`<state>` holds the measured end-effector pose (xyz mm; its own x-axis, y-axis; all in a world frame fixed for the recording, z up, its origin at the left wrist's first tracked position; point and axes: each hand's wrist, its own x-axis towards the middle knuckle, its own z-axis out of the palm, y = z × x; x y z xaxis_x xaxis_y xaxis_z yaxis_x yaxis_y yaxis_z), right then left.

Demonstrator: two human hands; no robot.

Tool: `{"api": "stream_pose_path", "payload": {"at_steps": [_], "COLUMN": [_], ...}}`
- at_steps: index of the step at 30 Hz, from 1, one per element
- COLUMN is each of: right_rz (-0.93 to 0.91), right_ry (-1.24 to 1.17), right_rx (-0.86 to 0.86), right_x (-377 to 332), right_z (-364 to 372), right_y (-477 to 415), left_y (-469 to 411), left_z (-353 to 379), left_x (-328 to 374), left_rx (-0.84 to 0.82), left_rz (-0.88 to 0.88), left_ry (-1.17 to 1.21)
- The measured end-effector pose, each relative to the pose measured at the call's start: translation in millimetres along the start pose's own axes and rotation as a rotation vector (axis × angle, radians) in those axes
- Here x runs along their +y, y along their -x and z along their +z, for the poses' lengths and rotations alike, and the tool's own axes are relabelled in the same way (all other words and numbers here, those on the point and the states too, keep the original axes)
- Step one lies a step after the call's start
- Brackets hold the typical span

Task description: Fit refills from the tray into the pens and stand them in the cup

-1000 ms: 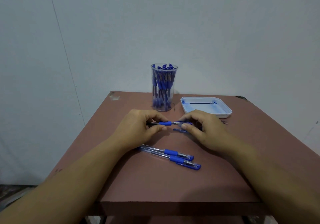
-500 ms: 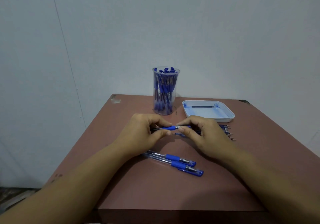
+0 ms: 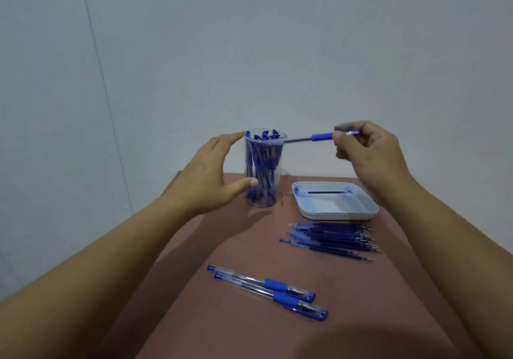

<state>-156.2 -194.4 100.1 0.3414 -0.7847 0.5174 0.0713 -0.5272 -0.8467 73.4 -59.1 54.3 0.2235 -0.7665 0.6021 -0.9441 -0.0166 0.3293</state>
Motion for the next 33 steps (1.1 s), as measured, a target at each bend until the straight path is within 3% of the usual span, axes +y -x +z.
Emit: {"api": "stream_pose_path", "payload": {"at_steps": [8, 14, 21, 30, 33], "right_rz": [-0.037, -0.115, -0.244, -0.284, -0.273], "right_ry": [0.117, 0.139, 0.202, 0.457, 0.479], "right_rx": [-0.086, -0.045, -0.018, -0.397, -0.440], "right_x": [-9.4, -4.2, 8.0, 39.9, 49.6], "right_z": [26.5, 43.0, 54.6, 74.6, 73.0], "right_y": [-60.0, -78.6, -87.7, -76.7, -73.4], "left_y": [-38.6, -41.5, -45.8, -47.4, -46.3], "left_z": [26.5, 43.1, 47.6, 50.5, 50.5], "left_x": [-12.0, -23.0, -30.0, -31.9, -30.9], "left_rx": [0.020, 0.118, 0.069, 0.061, 0.050], "left_rz": [0.001, 0.016, -0.021, -0.025, -0.028], "left_ry": [0.040, 0.213, 0.473, 0.520, 0.515]}}
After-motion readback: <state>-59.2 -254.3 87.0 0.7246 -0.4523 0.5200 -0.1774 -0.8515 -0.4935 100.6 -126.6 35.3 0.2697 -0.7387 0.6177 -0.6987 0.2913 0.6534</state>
